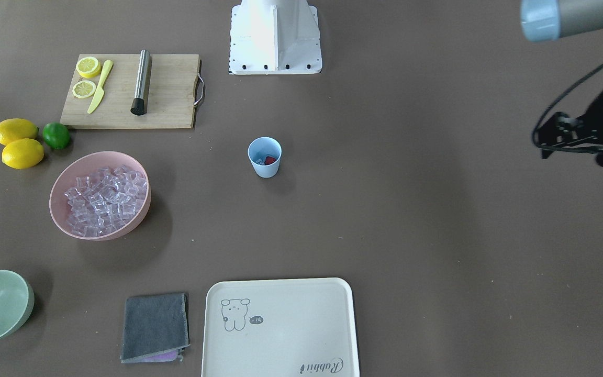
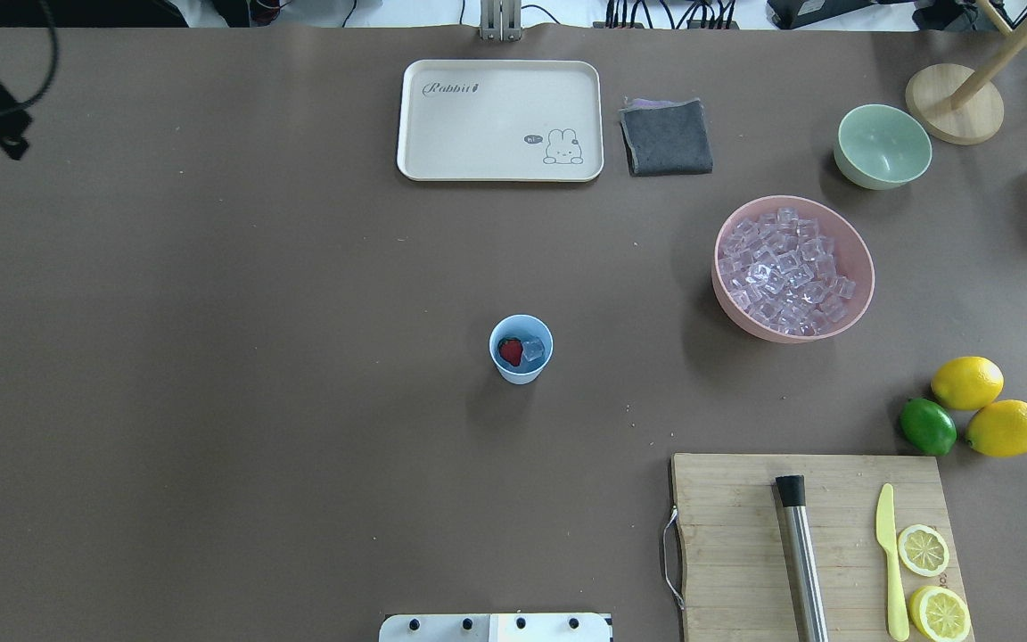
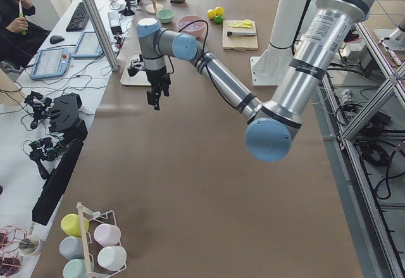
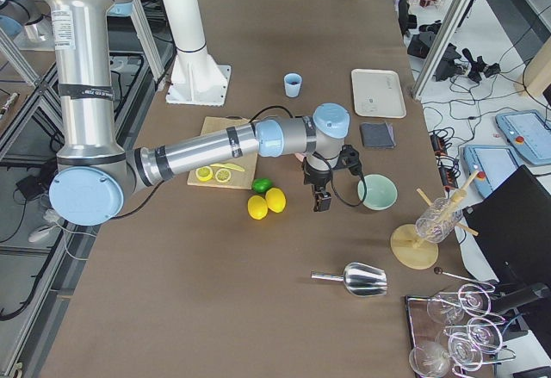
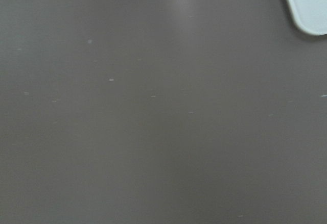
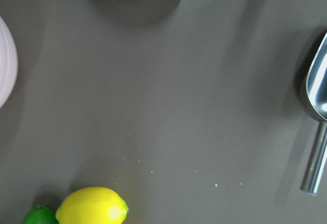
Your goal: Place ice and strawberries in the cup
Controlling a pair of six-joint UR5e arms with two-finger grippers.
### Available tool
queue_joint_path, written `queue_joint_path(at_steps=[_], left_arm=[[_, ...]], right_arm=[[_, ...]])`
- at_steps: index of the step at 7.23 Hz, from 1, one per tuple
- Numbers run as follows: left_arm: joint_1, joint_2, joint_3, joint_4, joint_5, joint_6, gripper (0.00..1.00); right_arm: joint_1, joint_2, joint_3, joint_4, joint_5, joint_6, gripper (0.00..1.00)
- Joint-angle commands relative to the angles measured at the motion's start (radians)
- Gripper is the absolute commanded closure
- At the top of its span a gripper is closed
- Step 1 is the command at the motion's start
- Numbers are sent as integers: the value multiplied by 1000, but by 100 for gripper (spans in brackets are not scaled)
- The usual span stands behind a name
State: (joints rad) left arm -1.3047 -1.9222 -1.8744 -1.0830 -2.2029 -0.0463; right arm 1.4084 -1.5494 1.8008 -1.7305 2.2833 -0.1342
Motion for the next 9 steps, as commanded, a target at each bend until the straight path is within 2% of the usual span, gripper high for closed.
queue_joint_path(at_steps=[1,2,4,5,7,9], left_arm=[[-263,246,9,-27,-75,266,3],[-295,299,11,-35,-71,261,3],[-303,360,15,-159,-78,253,2],[-303,388,56,-220,-77,255,2],[-303,484,139,-431,-78,255,2],[-303,492,150,-482,-78,249,2]], right_arm=[[61,2,-49,0,8,-33,0],[73,-7,-49,0,34,-33,0],[93,-44,-41,6,36,-68,0],[96,-52,-44,8,36,-93,0],[107,-49,-44,8,22,-94,0],[107,-50,-52,8,21,-82,0]])
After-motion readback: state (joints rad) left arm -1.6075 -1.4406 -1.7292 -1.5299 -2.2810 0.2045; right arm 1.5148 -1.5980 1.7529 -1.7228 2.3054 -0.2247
